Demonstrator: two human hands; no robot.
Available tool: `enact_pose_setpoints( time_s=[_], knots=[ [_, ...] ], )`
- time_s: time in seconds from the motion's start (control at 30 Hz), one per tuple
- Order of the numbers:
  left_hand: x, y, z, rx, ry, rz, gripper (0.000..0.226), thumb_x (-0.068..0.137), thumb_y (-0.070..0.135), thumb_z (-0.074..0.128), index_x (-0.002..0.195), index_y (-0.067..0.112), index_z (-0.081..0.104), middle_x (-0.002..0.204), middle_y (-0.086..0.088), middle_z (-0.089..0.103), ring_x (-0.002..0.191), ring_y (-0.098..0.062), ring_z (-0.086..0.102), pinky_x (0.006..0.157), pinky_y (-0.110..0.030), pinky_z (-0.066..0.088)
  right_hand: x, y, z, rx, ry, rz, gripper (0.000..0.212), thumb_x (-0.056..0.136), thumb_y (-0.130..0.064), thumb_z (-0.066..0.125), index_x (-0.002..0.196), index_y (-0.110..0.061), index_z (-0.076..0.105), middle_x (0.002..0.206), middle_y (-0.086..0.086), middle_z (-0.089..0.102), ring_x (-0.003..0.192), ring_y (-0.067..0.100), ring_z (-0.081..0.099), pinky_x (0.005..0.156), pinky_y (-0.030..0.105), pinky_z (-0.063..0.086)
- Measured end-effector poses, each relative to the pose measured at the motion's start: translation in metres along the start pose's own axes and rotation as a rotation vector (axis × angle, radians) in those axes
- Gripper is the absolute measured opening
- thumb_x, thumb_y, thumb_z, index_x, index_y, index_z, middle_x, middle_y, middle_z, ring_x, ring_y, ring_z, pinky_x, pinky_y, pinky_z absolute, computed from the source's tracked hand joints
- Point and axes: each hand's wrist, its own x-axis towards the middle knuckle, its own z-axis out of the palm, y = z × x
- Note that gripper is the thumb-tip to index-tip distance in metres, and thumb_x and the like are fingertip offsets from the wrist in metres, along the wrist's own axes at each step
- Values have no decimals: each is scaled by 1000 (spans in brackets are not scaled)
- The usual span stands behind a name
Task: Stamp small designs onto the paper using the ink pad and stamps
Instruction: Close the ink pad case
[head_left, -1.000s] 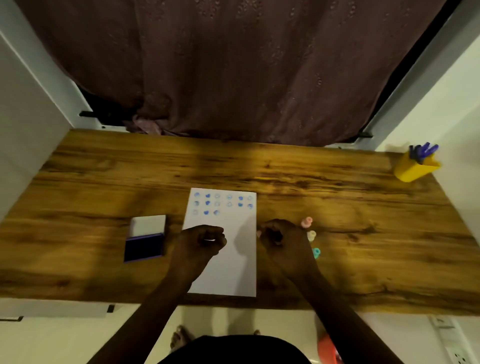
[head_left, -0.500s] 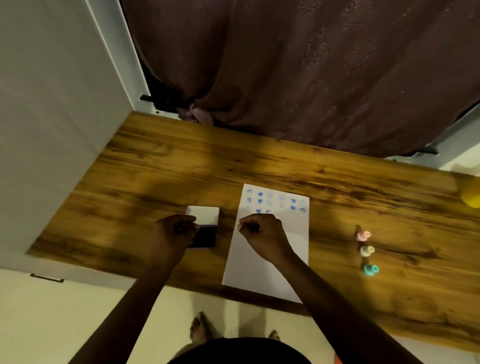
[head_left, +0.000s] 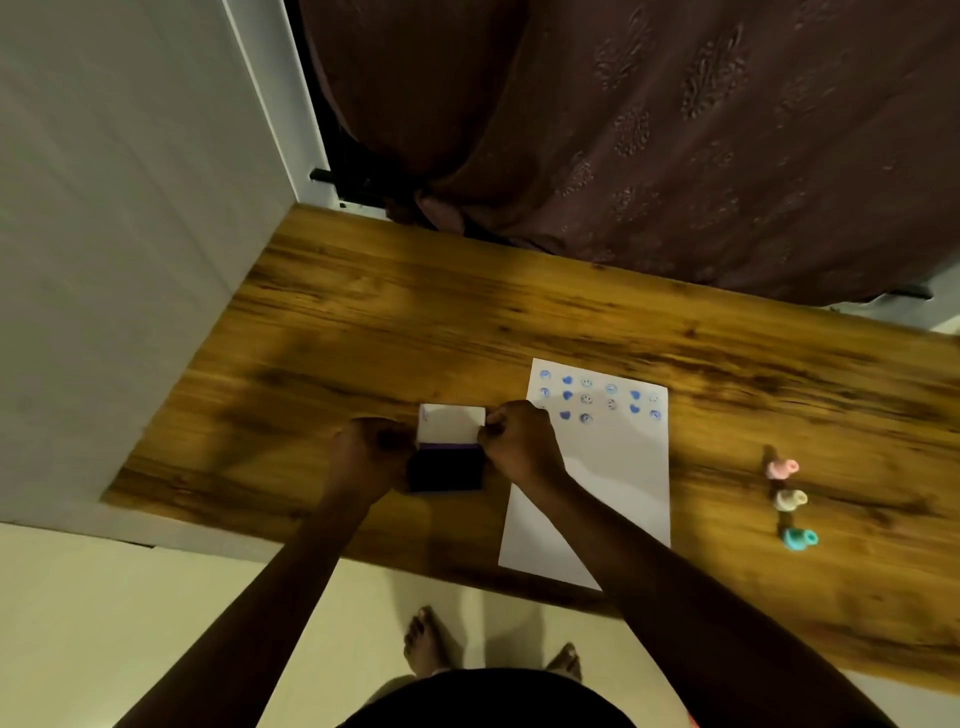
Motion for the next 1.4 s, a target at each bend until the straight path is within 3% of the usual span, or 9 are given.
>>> enact_pose_setpoints(
  time_s=[0.1,0.27,0.43,0.57,0.77,0.93,1.03,1.3,1.4],
  knots=[
    [4,-2,4,66,2,37,21,81,11,81,101,14,80,97,-7,81,72,-8,66,58,-11,46,-1,-1,5,4,17,-5,13,88,-18,74,100,-13,74,108,7,76,100,24,72,87,32,59],
    [4,-2,1,3,-48,36,29,81,7,80,108,17,79,106,-11,81,93,-25,78,80,-43,65,1,0,8,28,44,8,11,87,-14,75,97,-13,74,107,7,76,100,24,72,81,25,52],
    [4,-1,1,55,-40,87,33,82,7,77,112,21,79,108,-6,81,95,-21,78,66,-11,53,-1,4,14,86,61,16,16,89,-16,72,105,-17,70,112,5,75,104,23,71,88,30,56],
    [1,2,0,54,-64,96,34,84,4,72,115,20,78,108,-6,81,94,-23,78,75,-31,62,-4,7,17,102,50,-17,21,91,-16,69,112,-18,70,117,5,74,108,23,70,87,25,53],
    [-2,4,0,64,-54,84,33,82,4,70,109,20,80,106,-4,81,91,-21,77,77,-40,65,-8,9,13,92,76,-56,10,92,-16,69,102,-17,68,108,4,74,102,21,71,80,19,50],
    [-6,5,0,100,1,89,21,83,7,69,85,26,78,80,3,76,72,-15,73,56,-20,52,-15,12,7,115,109,-97,11,92,-24,72,101,-19,69,104,1,76,96,17,72,83,21,53],
    [-10,2,1,107,9,68,13,86,11,70,89,21,78,78,5,72,72,-14,72,54,-11,42,-23,15,5,143,88,-113,13,91,-22,73,103,-18,72,102,-1,78,94,15,73,85,24,57],
    [-33,1,-1,94,19,101,18,89,8,70,106,11,76,102,-8,77,90,-25,73,80,-38,59,-36,24,4,88,-7,-131,28,83,-6,76,109,-17,74,111,1,77,104,17,72,85,20,56],
    [-42,2,-1,27,34,65,17,89,9,73,93,25,69,93,4,71,88,-21,70,76,-30,55,-39,24,6,47,-26,-138,31,83,-6,77,111,-18,73,114,1,76,107,19,71,87,21,56]
  ],
)
